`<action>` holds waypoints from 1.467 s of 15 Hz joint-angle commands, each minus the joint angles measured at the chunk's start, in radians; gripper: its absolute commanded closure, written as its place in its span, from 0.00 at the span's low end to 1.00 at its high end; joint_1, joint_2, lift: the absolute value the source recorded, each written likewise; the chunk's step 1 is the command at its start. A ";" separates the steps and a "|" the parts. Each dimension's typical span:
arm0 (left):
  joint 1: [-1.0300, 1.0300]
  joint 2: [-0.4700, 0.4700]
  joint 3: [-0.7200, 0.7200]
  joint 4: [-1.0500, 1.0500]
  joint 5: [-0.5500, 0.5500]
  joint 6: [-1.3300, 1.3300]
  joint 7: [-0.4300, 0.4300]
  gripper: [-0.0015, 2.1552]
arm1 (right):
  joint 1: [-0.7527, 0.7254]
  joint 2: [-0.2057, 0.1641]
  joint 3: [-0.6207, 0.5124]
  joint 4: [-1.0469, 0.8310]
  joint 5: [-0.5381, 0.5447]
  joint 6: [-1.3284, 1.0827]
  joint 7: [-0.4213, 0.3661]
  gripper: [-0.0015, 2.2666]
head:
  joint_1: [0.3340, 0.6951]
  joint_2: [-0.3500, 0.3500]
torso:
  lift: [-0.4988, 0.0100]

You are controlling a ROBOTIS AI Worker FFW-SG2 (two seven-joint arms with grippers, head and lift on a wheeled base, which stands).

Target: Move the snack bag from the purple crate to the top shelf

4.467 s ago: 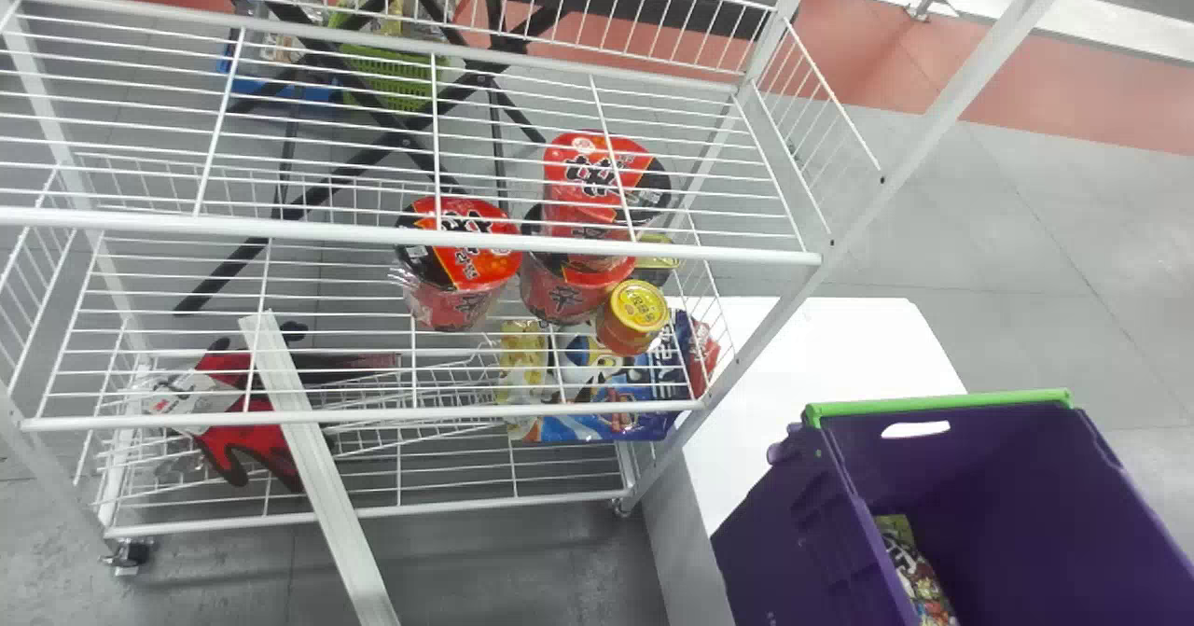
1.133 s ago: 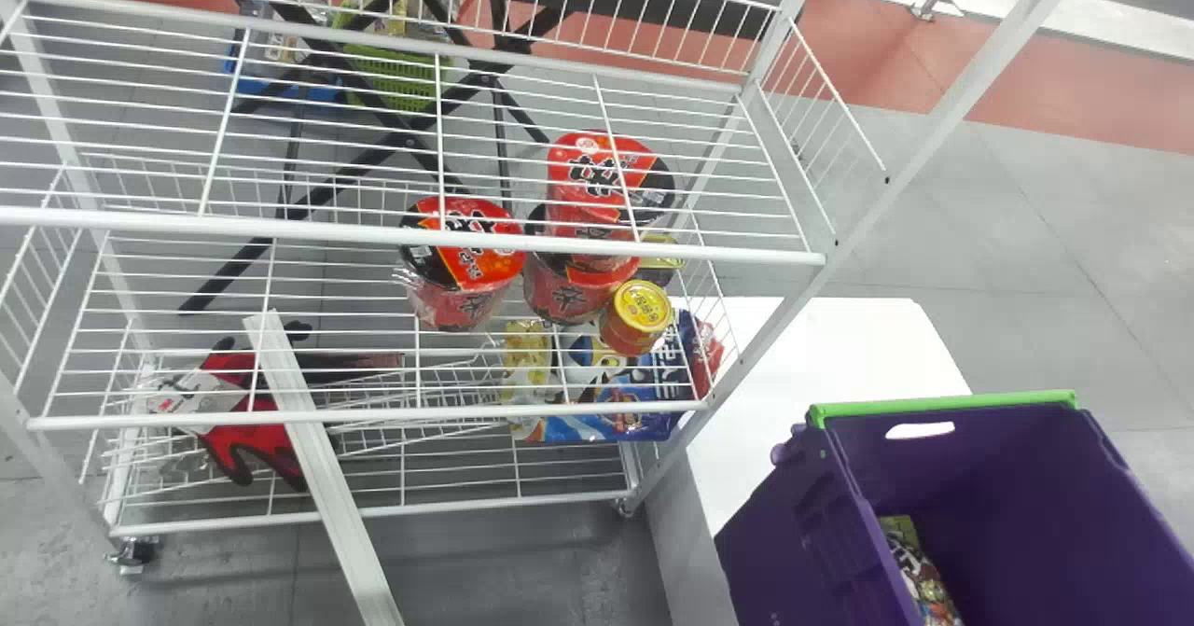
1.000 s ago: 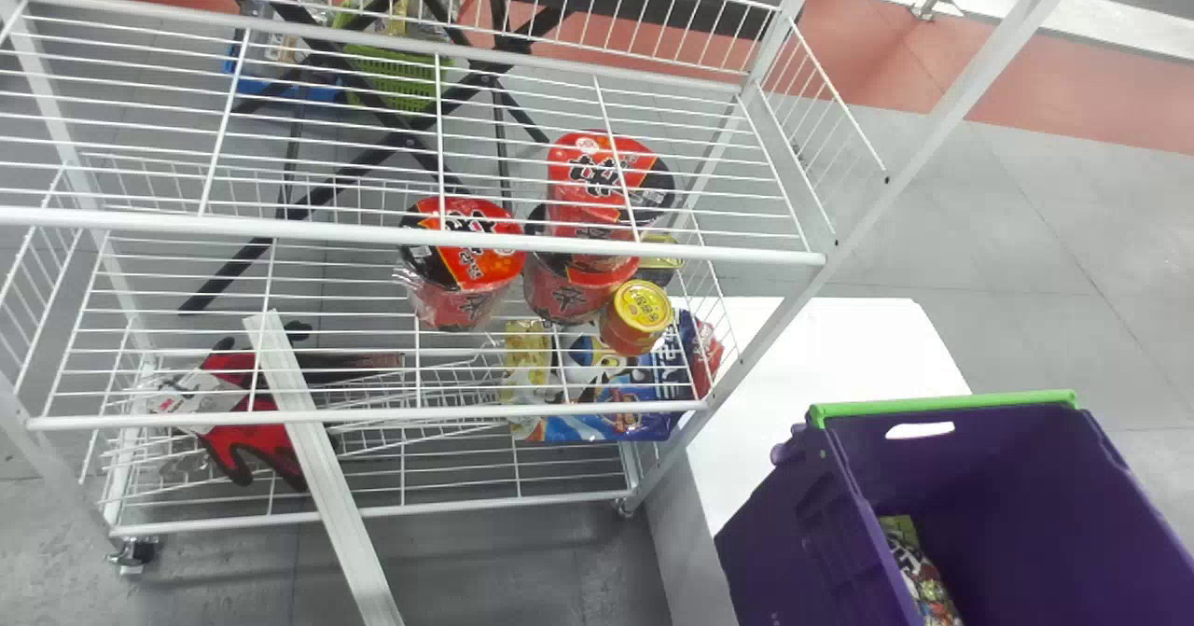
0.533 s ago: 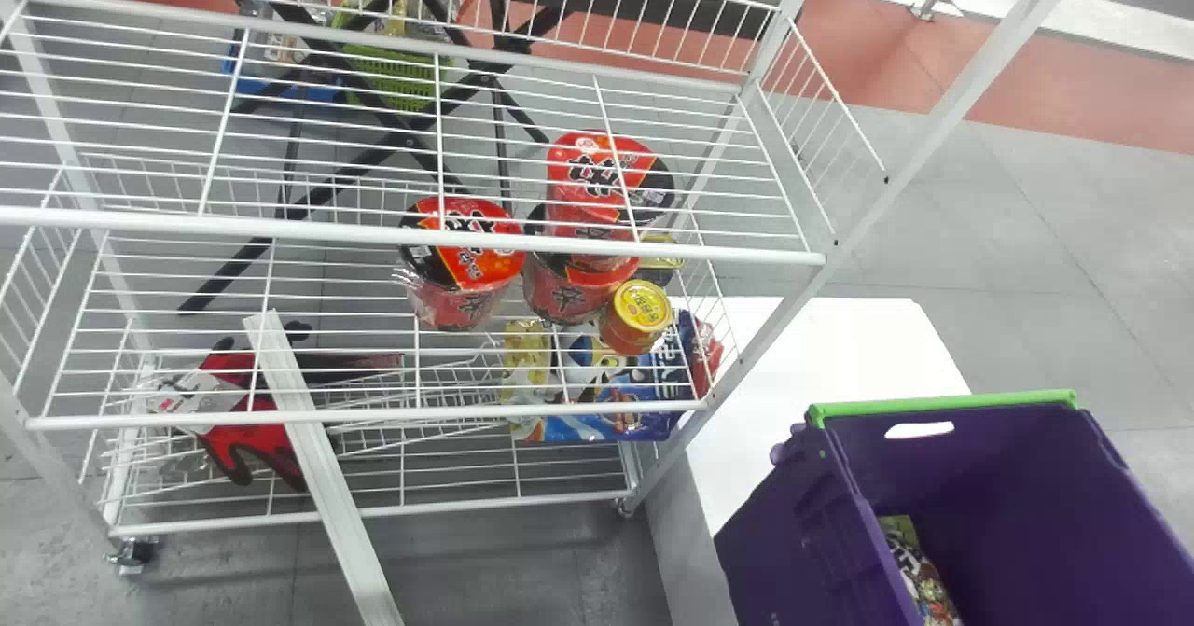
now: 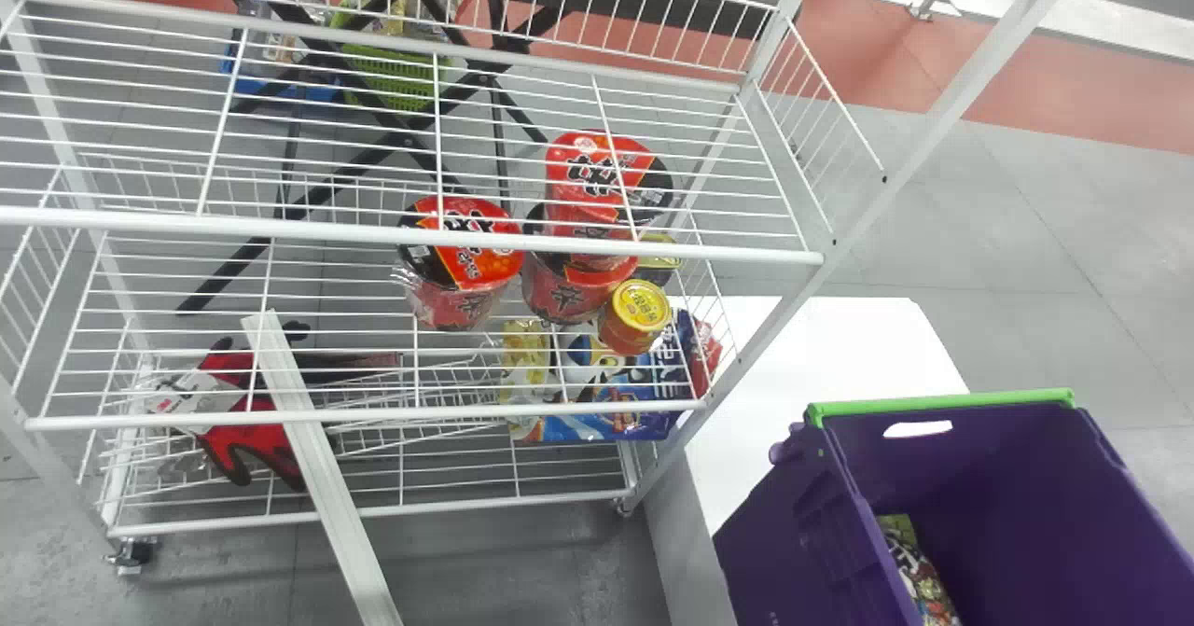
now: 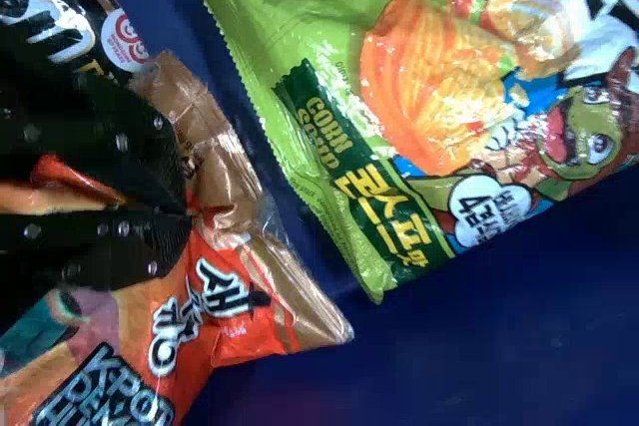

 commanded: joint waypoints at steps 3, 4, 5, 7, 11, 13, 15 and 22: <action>0.003 -0.007 -0.002 -0.006 -0.003 0.000 0.002 0.05 | 0.051 0.043 -0.053 -0.155 -0.031 0.120 0.093 0.94 | 1.00 0.00 | 0.09; 0.005 -0.007 -0.002 -0.008 -0.005 0.000 0.002 0.05 | 0.058 0.049 -0.063 -0.180 -0.040 0.141 0.095 0.94 | 1.00 0.00 | 0.09; 0.006 -0.007 -0.002 -0.010 -0.005 0.000 0.002 0.05 | 0.066 0.055 -0.067 -0.204 -0.042 0.169 0.095 0.94 | 1.00 0.00 | 0.09; 0.009 -0.007 -0.002 -0.014 -0.006 0.000 0.003 0.05 | 0.095 0.069 -0.086 -0.272 -0.042 0.221 0.109 0.94 | 1.00 0.00 | 0.09; 0.011 -0.007 -0.003 -0.017 -0.009 0.000 0.005 0.05 | 0.129 0.098 -0.185 -0.398 -0.065 0.331 0.198 0.94 | 1.00 0.00 | 0.09; 0.012 -0.008 -0.002 -0.020 -0.009 0.000 0.005 0.05 | 0.130 0.103 -0.259 -0.462 -0.085 0.426 0.256 0.94 | 1.00 0.00 | 0.09; 0.025 -0.005 -0.002 -0.033 -0.009 0.000 0.008 0.05 | 0.132 0.103 -0.307 -0.517 -0.105 0.518 0.274 0.94 | 1.00 0.00 | 0.09; 0.041 -0.005 -0.002 -0.051 -0.011 0.000 0.011 0.05 | 0.127 0.115 -0.428 -0.625 -0.189 0.681 0.302 0.94 | 1.00 0.00 | 0.15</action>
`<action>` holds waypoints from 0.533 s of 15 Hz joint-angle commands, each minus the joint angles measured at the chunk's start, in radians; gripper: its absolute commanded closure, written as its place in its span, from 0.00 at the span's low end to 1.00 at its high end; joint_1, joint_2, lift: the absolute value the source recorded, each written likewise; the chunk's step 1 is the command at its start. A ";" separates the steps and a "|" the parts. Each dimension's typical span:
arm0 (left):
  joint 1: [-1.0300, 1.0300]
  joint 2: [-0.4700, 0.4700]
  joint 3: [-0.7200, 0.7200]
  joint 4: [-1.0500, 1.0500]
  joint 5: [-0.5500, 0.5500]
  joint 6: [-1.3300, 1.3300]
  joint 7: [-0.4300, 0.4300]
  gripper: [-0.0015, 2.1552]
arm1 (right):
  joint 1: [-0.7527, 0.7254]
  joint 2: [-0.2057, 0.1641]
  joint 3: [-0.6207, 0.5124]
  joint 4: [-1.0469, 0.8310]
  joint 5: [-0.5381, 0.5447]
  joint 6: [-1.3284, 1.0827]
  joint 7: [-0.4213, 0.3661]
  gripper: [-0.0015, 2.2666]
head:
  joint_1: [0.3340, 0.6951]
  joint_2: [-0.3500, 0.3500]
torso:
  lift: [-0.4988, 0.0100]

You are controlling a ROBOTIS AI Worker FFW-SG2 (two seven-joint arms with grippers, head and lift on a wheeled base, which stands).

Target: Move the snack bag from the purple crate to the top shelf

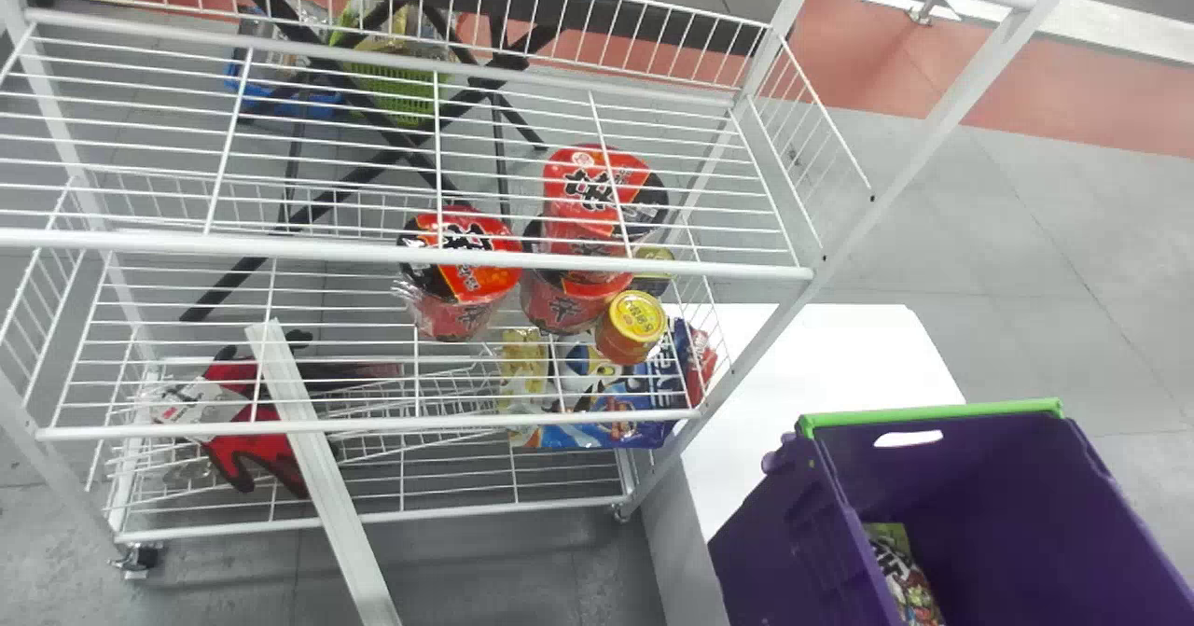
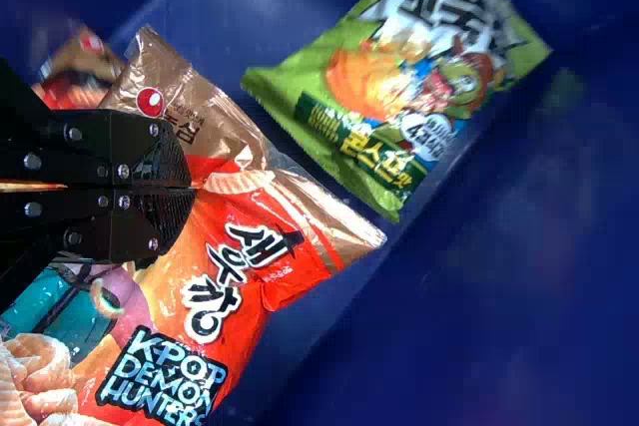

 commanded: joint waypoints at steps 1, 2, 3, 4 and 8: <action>0.007 0.001 0.000 -0.008 0.000 0.002 0.001 0.05 | 0.000 0.003 -0.020 -0.014 -0.007 0.006 0.000 0.94 | 1.00 0.00 | 0.16; 0.012 0.001 0.000 -0.011 0.000 -0.001 0.001 0.05 | -0.002 0.003 -0.031 -0.021 -0.007 0.016 0.000 0.94 | 1.00 0.00 | 0.17; 0.014 0.001 0.000 -0.014 0.000 -0.001 0.001 0.05 | -0.003 0.003 -0.046 -0.030 -0.033 0.025 0.000 0.94 | 1.00 0.00 | 0.18; 0.015 0.001 0.000 -0.017 0.000 -0.001 0.001 0.05 | -0.003 0.003 -0.063 -0.037 -0.053 0.046 0.000 0.94 | 1.00 0.00 | 0.18; 0.032 -0.001 0.000 -0.034 -0.003 -0.001 0.002 0.05 | -0.003 0.005 -0.100 -0.067 -0.090 0.077 0.001 0.94 | 1.00 0.00 | 0.21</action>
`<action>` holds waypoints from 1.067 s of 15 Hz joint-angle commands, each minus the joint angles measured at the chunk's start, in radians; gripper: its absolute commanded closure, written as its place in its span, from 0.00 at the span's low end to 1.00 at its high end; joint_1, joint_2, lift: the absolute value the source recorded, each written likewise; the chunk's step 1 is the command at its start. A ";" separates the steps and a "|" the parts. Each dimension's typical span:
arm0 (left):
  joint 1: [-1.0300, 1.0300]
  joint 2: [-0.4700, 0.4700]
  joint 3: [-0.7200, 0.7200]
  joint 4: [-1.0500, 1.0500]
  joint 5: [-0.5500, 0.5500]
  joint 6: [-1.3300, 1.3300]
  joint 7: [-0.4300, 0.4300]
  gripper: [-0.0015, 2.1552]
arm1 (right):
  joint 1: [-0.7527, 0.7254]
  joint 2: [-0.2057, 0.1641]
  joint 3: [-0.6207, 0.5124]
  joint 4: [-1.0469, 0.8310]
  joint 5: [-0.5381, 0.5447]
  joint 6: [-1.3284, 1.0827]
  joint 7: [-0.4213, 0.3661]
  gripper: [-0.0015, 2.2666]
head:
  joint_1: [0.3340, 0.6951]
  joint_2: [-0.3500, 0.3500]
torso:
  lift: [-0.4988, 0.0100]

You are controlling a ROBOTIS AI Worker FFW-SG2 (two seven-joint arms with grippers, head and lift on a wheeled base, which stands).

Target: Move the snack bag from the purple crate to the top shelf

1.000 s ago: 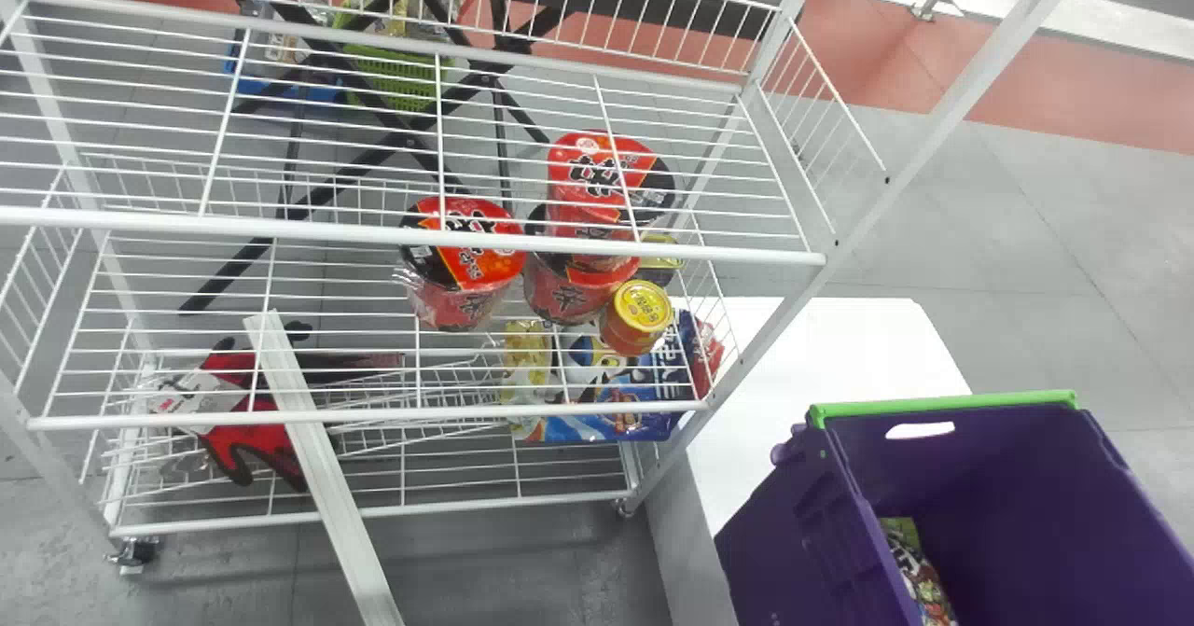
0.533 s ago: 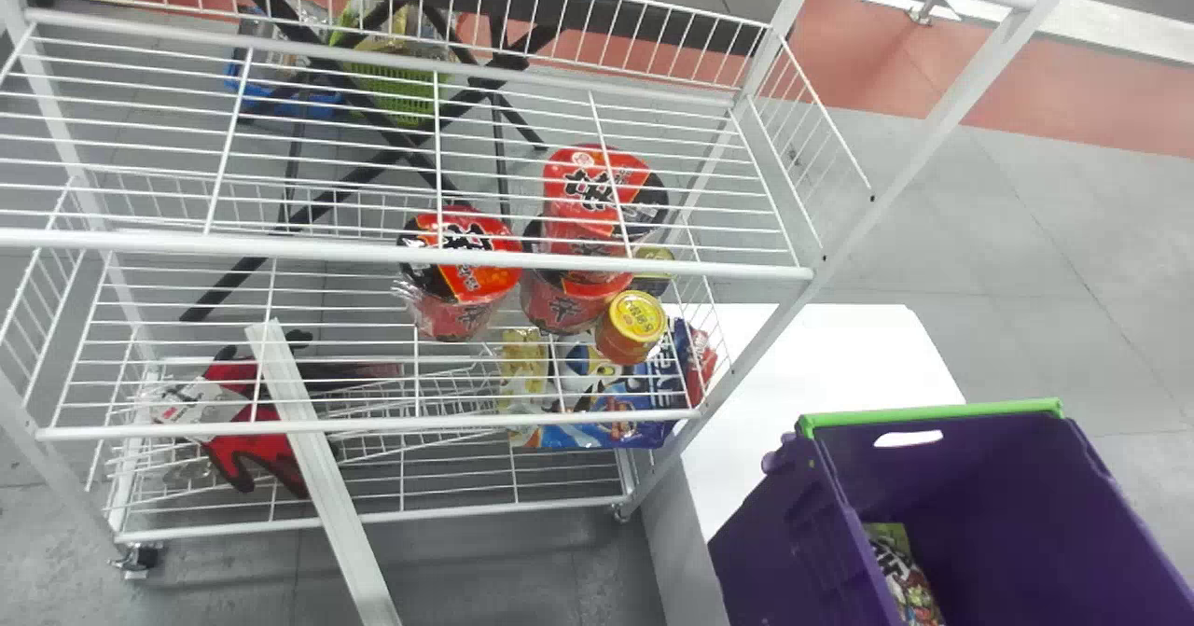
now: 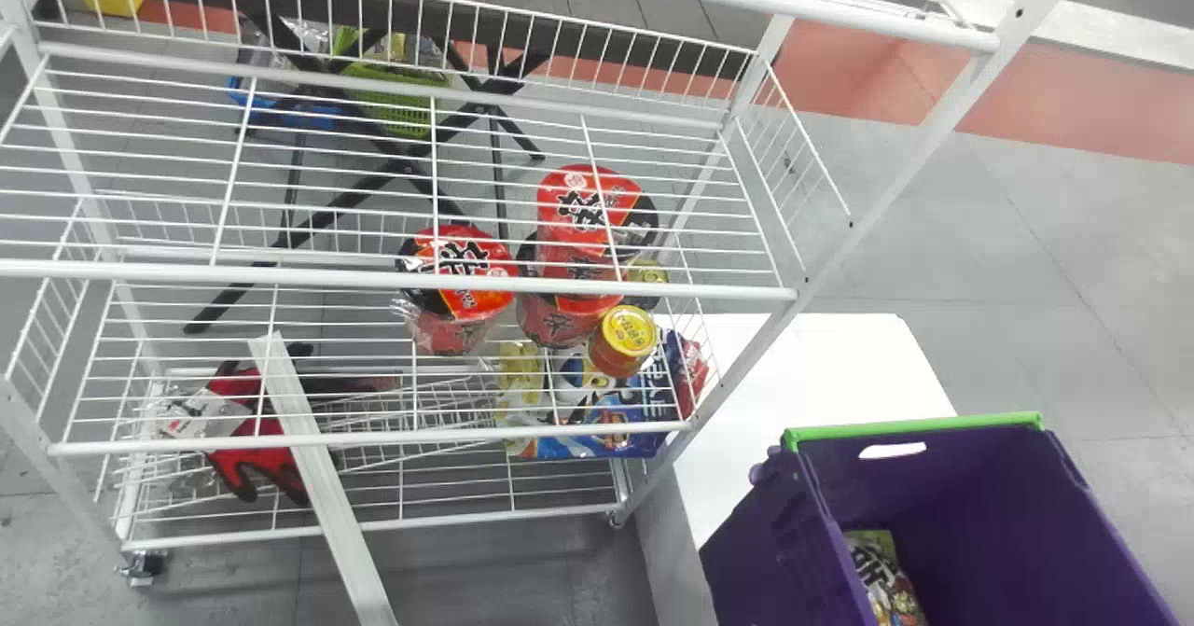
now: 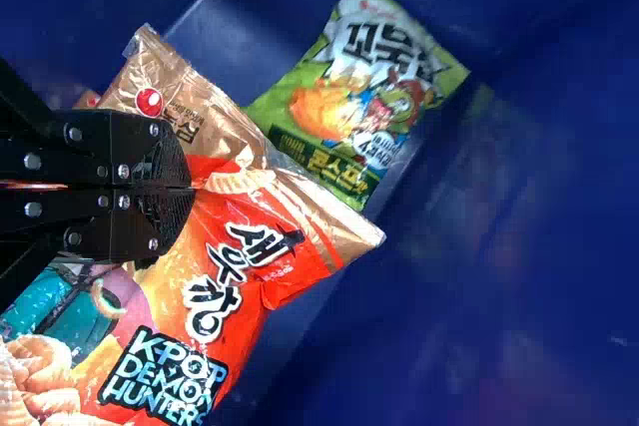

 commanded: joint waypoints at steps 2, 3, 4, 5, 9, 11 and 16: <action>0.009 0.000 0.000 -0.009 -0.001 0.000 0.000 0.05 | -0.002 0.009 -0.029 -0.015 -0.045 0.006 -0.001 0.94 | 1.00 0.00 | 0.23; 0.010 0.000 0.000 -0.009 -0.001 0.000 0.000 0.05 | -0.003 0.015 -0.035 -0.023 -0.050 0.000 -0.001 0.94 | 1.00 0.00 | 0.24; 0.012 0.000 0.000 -0.010 -0.001 0.000 0.000 0.05 | -0.005 0.018 -0.037 -0.027 -0.054 -0.006 0.000 0.94 | 1.00 0.00 | 0.25; 0.012 0.000 0.000 -0.009 -0.003 0.000 0.000 0.05 | -0.006 0.021 -0.040 -0.033 -0.062 -0.015 0.000 0.94 | 1.00 0.00 | 0.25; 0.013 0.000 0.000 -0.010 -0.004 0.000 0.000 0.05 | -0.022 0.042 -0.045 -0.072 -0.067 -0.006 -0.001 0.94 | 1.00 0.00 | 0.28; 0.013 0.000 -0.002 -0.010 -0.004 0.000 0.000 0.05 | -0.028 0.044 -0.045 -0.086 -0.067 0.000 -0.001 0.94 | 1.00 0.00 | 0.30; 0.013 0.000 -0.002 -0.010 -0.004 0.000 0.000 0.05 | -0.031 0.047 -0.043 -0.089 -0.067 0.000 -0.001 0.94 | 1.00 0.00 | 0.34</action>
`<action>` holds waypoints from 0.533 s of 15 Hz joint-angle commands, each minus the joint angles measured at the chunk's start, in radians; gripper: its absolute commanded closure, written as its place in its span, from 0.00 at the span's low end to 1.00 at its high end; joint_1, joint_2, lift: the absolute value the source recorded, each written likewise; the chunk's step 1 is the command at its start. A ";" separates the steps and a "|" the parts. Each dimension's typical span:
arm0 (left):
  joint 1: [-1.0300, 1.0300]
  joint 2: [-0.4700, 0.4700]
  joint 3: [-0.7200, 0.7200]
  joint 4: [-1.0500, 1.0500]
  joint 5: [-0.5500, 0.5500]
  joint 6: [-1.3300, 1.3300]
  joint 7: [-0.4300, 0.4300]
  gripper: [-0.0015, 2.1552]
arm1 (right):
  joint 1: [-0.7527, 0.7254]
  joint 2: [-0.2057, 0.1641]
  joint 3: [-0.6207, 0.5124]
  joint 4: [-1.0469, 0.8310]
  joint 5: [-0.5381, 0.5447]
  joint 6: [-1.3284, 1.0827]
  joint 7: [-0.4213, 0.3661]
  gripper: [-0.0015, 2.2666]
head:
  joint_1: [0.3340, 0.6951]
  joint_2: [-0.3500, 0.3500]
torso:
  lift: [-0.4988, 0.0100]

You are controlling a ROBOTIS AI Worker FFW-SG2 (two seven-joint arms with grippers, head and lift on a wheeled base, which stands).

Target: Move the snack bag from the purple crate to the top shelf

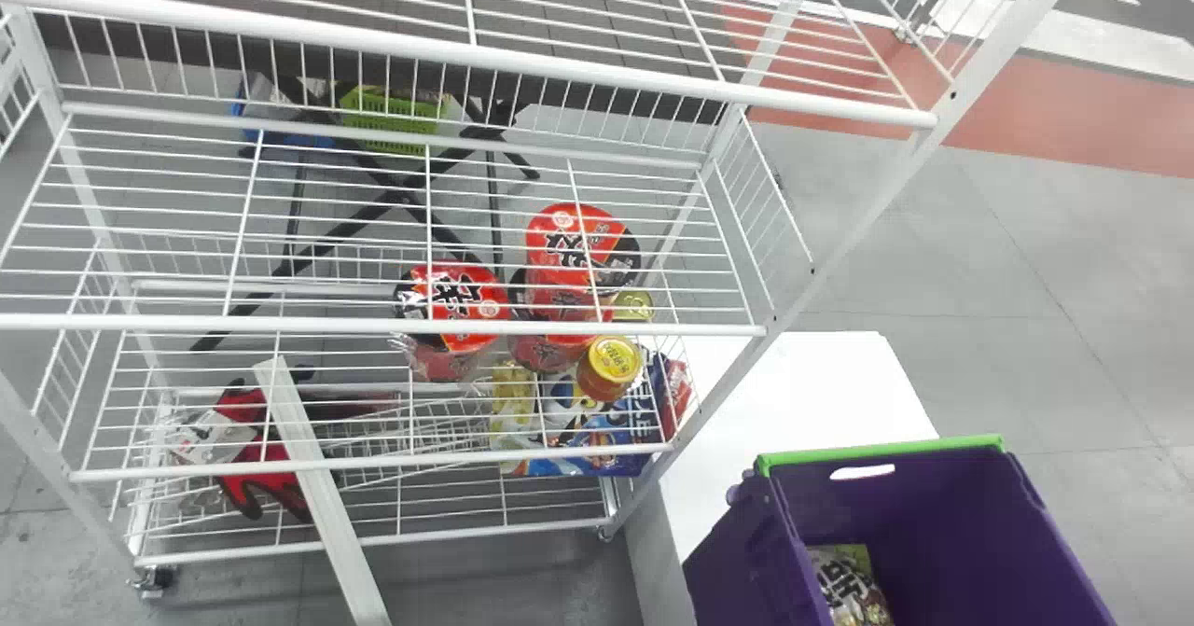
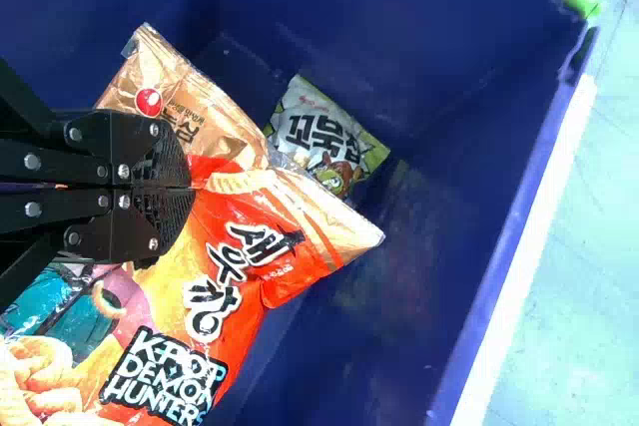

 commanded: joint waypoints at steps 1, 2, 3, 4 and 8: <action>0.000 0.000 0.001 0.000 0.000 0.000 0.000 0.05 | -0.001 0.001 0.001 0.000 0.000 0.000 0.000 0.94 | 1.00 0.00 | 0.35; 0.000 0.000 0.001 0.000 0.000 0.000 0.000 0.05 | -0.003 0.000 0.003 0.000 0.002 0.000 0.000 0.94 | 1.00 0.00 | 0.35; 0.000 0.000 0.001 0.000 0.000 0.000 0.000 0.05 | -0.003 0.001 0.003 0.000 0.002 0.000 0.000 0.94 | 1.00 0.00 | 0.36; 0.000 0.000 0.001 0.000 0.000 0.000 0.000 0.05 | -0.003 0.000 0.005 0.000 0.002 -0.003 0.000 0.94 | 1.00 0.00 | 0.37; 0.000 0.000 0.001 0.000 0.000 0.000 0.000 0.05 | -0.006 0.000 0.005 0.000 0.002 0.000 0.000 0.94 | 1.00 0.00 | 0.40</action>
